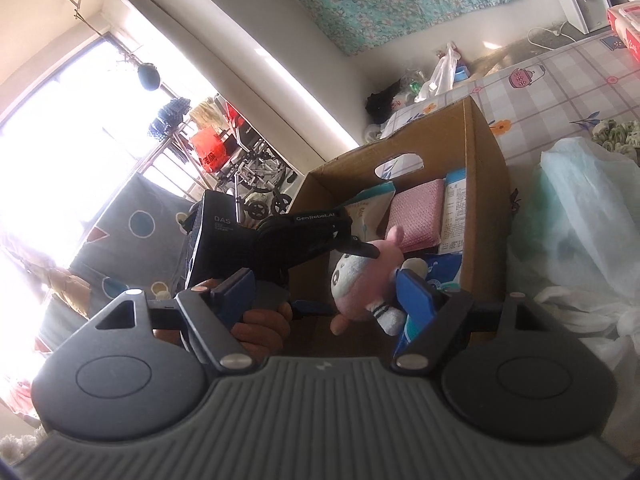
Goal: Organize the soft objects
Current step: 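Lower the pink plush toy into the box beside the wet wipes pack, then open the right tool and release the plush toy inside the box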
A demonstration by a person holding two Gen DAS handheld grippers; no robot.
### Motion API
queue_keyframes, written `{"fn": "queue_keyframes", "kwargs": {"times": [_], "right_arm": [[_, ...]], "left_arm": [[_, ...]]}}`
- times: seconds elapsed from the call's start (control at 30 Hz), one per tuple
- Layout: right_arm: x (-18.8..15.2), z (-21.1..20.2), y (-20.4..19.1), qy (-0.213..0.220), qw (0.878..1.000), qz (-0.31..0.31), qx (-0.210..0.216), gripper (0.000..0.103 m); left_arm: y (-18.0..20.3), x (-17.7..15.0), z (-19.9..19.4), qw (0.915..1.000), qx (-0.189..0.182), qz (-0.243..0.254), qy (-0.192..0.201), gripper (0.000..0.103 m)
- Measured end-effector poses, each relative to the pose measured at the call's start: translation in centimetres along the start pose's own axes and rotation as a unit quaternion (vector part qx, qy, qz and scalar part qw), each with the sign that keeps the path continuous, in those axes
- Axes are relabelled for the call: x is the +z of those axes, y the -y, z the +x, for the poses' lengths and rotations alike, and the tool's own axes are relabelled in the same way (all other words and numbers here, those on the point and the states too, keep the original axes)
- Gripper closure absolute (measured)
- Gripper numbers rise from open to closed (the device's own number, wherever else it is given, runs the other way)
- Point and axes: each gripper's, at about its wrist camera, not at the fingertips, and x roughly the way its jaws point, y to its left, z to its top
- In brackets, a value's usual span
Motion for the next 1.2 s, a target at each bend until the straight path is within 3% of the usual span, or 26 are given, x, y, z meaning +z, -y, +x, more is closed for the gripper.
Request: {"fn": "queue_keyframes", "kwargs": {"times": [0.17,0.3,0.4,0.47,0.6,0.7,0.9,1.07,1.13,1.2], "right_arm": [[-0.3,-0.6,0.3,0.004,1.000,0.005,-0.001,0.024],[-0.4,-1.1,0.3,0.007,1.000,0.005,-0.007,0.024],[-0.5,-1.5,0.2,0.007,1.000,-0.001,-0.011,0.024],[-0.5,-1.8,0.1,0.009,1.000,-0.008,-0.014,0.024],[-0.7,-1.8,0.1,0.006,1.000,-0.013,-0.013,0.024],[-1.0,-1.8,0.0,0.005,1.000,-0.016,-0.015,0.024],[-1.3,-2.2,0.3,0.006,1.000,-0.012,-0.027,0.024],[-1.4,-2.5,1.0,0.009,0.999,-0.007,-0.038,0.023],[-1.5,-2.5,1.2,0.008,0.999,-0.005,-0.041,0.023],[-1.6,-2.4,1.5,0.006,0.999,-0.001,-0.043,0.022]], "left_arm": [[-0.1,-0.7,0.6,0.9996,-0.012,-0.025,0.009,0.017],[-0.3,-1.0,0.2,0.9998,-0.015,0.008,0.013,0.020],[-0.1,-1.0,-0.8,0.9965,0.003,0.084,0.002,0.020],[0.2,-1.2,-1.6,0.9895,0.007,0.144,-0.003,0.020],[1.4,-2.2,-2.7,0.9558,0.021,0.293,-0.012,0.020],[2.3,-3.5,-2.9,0.9205,0.033,0.389,-0.011,0.020],[3.9,-5.0,-1.8,0.8691,0.050,0.492,0.010,0.019],[5.1,-6.1,-0.3,0.8212,0.074,0.565,0.020,0.017],[5.3,-6.4,0.2,0.8097,0.078,0.581,0.028,0.015],[5.6,-6.3,0.2,0.8090,0.074,0.582,0.035,0.015]]}}
